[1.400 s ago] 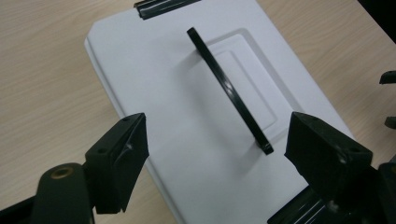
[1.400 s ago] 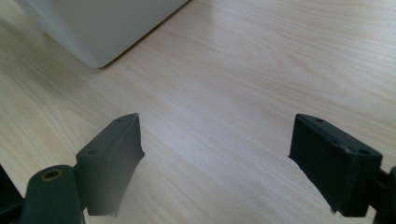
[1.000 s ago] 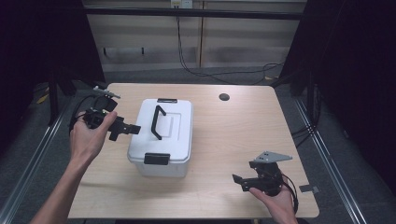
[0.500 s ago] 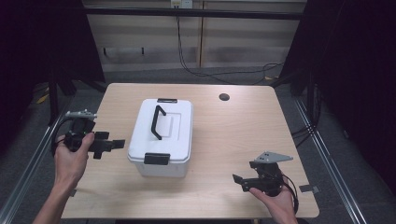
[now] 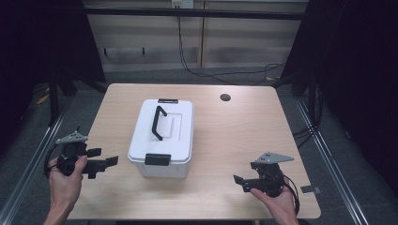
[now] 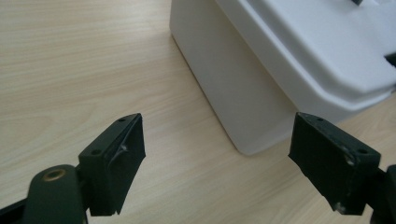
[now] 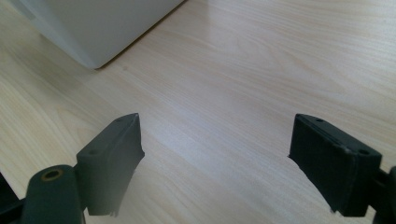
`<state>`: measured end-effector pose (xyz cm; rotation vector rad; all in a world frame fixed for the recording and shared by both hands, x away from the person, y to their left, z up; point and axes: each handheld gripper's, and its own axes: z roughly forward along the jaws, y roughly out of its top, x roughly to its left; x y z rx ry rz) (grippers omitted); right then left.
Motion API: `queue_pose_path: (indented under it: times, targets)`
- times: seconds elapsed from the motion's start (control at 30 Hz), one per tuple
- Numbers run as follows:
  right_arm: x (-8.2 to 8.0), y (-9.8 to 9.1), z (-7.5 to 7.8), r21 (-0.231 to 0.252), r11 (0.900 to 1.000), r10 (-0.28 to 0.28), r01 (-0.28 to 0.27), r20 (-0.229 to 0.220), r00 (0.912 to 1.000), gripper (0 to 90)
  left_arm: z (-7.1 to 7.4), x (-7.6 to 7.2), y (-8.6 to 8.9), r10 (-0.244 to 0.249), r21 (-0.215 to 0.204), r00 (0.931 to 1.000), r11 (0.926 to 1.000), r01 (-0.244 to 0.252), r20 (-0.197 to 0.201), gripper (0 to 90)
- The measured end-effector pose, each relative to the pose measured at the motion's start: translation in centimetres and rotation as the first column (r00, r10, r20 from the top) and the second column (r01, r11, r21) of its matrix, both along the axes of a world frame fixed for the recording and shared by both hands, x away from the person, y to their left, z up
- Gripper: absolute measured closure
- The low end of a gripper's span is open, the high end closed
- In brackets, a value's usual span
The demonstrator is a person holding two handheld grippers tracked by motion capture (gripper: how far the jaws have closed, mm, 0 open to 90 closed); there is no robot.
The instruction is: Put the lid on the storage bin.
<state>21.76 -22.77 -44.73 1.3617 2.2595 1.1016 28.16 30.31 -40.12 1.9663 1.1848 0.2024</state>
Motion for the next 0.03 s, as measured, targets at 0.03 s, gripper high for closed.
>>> queue_pose_path:
  times: [0.03]
  targets:
    - [-0.01, -0.01, 0.00, -0.004, 1.0000, -0.002, 0.002, 0.002, 1.0000, 16.1, -0.15, -0.41, 0.18, 0.021, -0.007, 0.9990, 0.9998, -0.021, 0.038, 18.1]
